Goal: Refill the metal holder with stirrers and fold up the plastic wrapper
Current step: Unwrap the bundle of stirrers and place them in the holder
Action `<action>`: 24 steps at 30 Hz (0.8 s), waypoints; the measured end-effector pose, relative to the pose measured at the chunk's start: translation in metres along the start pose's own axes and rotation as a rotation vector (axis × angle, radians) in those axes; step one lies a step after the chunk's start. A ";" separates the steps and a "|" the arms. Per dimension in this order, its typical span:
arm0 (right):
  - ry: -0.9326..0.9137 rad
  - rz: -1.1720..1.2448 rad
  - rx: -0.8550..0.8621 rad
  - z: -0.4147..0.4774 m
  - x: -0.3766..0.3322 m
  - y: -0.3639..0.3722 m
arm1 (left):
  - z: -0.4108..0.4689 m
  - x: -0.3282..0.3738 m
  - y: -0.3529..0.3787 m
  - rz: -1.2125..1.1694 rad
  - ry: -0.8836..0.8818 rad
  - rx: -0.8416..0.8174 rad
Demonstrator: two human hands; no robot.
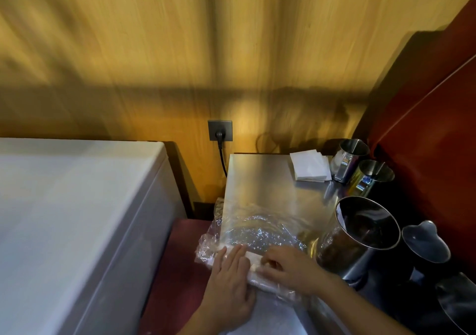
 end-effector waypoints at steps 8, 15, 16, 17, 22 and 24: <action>0.211 -0.084 0.098 0.017 0.015 0.014 | 0.013 -0.003 -0.022 -0.075 0.048 -0.242; 0.317 0.005 -0.021 0.024 0.028 0.024 | 0.018 -0.001 -0.026 -0.015 0.019 -0.330; 0.315 0.006 0.024 0.025 0.030 0.023 | 0.016 0.000 -0.025 -0.011 0.029 -0.342; 0.309 -0.007 0.090 0.025 0.031 0.021 | 0.015 0.001 -0.025 -0.006 0.042 -0.349; 0.353 -0.061 0.227 0.027 0.030 0.016 | 0.000 0.009 -0.028 0.048 0.086 -0.232; 0.369 -0.123 0.173 0.029 0.031 0.018 | -0.007 0.020 -0.033 0.051 0.095 -0.199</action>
Point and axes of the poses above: each hand's wrist, its own z-axis towards the middle knuckle, its own y-axis out of the palm, x = y × z, the point moved 2 cm from there along z, towards the middle knuckle, and after that the axes turned 2 degrees about z, right-handed, at the moved point
